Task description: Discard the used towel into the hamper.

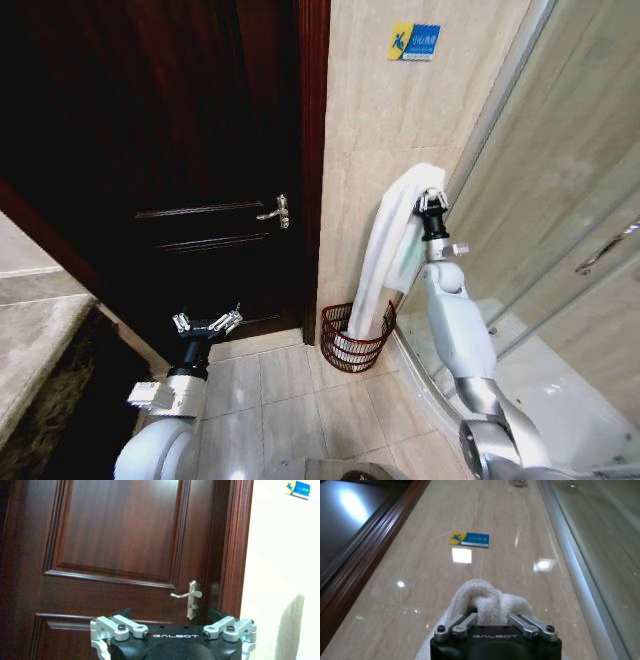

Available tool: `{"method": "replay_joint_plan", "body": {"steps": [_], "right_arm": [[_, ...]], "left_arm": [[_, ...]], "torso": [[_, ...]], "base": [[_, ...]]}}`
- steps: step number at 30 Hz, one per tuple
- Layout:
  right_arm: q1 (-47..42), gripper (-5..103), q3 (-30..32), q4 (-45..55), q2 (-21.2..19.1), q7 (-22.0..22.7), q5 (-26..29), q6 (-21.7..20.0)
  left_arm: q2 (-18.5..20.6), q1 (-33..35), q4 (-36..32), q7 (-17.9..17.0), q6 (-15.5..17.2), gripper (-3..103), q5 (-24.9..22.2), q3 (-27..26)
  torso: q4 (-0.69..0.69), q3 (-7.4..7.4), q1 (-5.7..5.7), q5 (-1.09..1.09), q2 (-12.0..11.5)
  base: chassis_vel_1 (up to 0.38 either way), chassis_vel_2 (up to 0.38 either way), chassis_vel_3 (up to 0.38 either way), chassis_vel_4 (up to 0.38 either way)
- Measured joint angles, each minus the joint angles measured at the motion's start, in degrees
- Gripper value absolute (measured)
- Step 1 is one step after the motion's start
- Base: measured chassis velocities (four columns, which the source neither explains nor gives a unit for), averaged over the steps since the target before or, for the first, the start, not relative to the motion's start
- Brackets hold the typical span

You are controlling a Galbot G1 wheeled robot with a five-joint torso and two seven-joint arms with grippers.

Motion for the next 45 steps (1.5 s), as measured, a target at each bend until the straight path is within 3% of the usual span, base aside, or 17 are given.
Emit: {"method": "replay_joint_plan", "body": {"steps": [37, 45], "right_arm": [[-6.6, 12, 1.6, -1.0, 1.6, -1.3, -1.9, 3.5], [-9.6, 12, 2.7, 0.0, 4.4, -1.8, -4.9, 4.5]], "left_arm": [[0.0, 0.0, 0.0, 0.0, 0.0, 100, 0.0, 0.0], [0.0, 0.0, 0.0, 0.0, 0.0, 100, 0.0, 0.0]], "torso": [[0.0, 0.0, 0.0, 0.0, 0.0], [0.0, 0.01, 0.0, 0.01, 0.0]], "base": [[0.0, 0.0, 0.0, 0.0], [0.0, 0.0, 0.0, 0.0]]}}
